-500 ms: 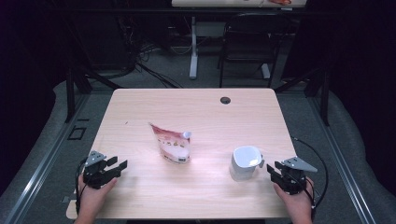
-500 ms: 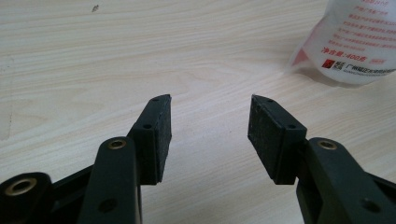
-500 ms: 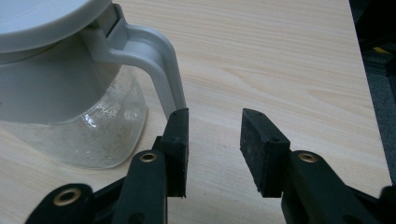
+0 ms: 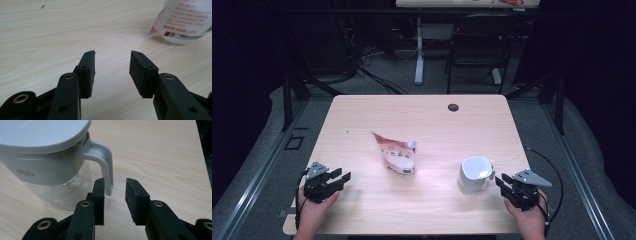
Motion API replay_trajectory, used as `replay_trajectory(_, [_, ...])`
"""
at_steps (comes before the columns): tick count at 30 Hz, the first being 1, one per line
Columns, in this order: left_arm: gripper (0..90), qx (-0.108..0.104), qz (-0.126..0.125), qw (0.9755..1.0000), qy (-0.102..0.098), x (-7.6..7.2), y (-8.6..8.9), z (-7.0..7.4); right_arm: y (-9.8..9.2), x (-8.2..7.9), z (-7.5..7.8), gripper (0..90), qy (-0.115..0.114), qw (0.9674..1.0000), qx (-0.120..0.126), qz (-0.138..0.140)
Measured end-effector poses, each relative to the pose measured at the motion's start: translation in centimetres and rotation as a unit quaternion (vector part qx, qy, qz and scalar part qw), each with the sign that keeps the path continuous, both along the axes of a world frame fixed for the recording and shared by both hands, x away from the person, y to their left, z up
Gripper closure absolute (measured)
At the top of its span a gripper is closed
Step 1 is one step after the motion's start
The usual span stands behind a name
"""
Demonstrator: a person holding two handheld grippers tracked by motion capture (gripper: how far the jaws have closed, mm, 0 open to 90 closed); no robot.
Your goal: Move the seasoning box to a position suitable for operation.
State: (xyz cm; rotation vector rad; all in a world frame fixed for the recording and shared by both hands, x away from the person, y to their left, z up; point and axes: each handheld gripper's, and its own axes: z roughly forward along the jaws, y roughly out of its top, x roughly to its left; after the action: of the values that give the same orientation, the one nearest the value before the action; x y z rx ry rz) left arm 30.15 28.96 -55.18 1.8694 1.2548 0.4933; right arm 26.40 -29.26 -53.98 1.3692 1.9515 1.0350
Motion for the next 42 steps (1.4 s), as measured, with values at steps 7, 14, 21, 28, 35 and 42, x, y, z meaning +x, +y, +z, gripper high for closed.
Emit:
replay_trajectory(7, [58.6,-0.007,0.008,0.9999,0.005,0.0,0.2,-0.1,0.3,0.5,-0.3,69.0,0.001,0.9997,0.005,0.023])
replay_trajectory(14, [58.6,-0.019,0.004,0.9996,0.019,0.0,0.5,-0.3,1.1,1.6,-0.6,75.6,-0.005,0.9996,-0.015,0.025])
replay_trajectory(21, [58.5,-0.016,0.001,0.9997,0.020,0.0,0.3,-0.4,1.7,2.1,-0.7,81.8,-0.005,0.9992,-0.031,0.026])
replay_trajectory(28, [58.6,-0.012,-0.001,0.9997,0.021,-0.1,0.4,-0.4,2.0,1.8,-0.5,83.4,0.000,0.9991,-0.035,0.025])
replay_trajectory(35, [58.6,-0.013,-0.003,0.9997,0.019,-0.1,0.3,-0.4,2.9,1.1,-0.3,83.9,0.007,0.9989,-0.035,0.028])
replay_trajectory(42, [58.6,-0.011,-0.006,0.9997,0.021,0.0,0.1,-0.4,4.1,0.7,-0.2,83.8,0.016,0.9985,-0.038,0.035])
